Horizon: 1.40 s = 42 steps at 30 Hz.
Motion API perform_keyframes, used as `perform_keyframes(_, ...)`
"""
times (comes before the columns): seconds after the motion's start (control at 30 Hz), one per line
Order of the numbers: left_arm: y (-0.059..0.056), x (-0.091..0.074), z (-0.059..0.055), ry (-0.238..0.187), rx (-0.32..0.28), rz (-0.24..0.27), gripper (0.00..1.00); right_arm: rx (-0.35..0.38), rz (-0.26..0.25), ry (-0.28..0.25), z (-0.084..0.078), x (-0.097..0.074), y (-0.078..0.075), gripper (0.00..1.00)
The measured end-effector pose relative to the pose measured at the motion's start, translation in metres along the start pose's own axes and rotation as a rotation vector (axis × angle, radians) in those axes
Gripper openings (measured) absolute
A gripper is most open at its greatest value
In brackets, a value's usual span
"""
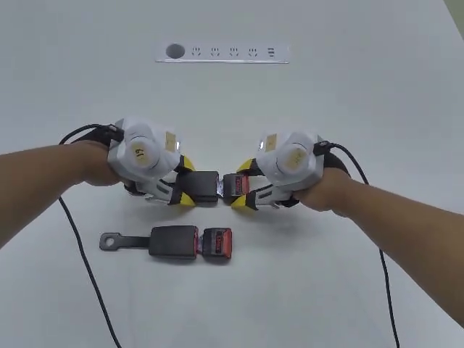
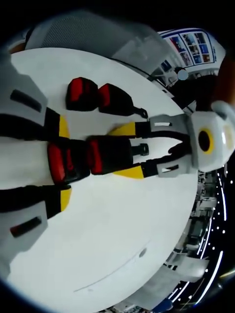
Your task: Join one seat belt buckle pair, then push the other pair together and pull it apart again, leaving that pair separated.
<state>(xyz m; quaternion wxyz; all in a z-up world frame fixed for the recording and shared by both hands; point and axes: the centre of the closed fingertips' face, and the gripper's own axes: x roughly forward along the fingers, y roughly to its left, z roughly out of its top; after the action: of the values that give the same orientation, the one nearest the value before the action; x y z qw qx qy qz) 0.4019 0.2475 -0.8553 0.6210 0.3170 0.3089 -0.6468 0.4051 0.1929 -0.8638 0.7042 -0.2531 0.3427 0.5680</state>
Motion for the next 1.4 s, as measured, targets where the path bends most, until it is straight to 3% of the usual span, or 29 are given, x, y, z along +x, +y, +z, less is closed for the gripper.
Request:
perform_keyframes(1.1, 0.000, -0.002, 0.000, -0.039, -0.017, -0.001, 0.34, 0.013, 0.015, -0.094, -0.007, -0.014, 0.001, 0.35)
perform_keyframes(1.4, 0.000, -0.002, 0.000, -0.037, -0.016, -0.001, 0.34, 0.013, 0.014, -0.101, -0.019, -0.024, -0.002, 0.35)
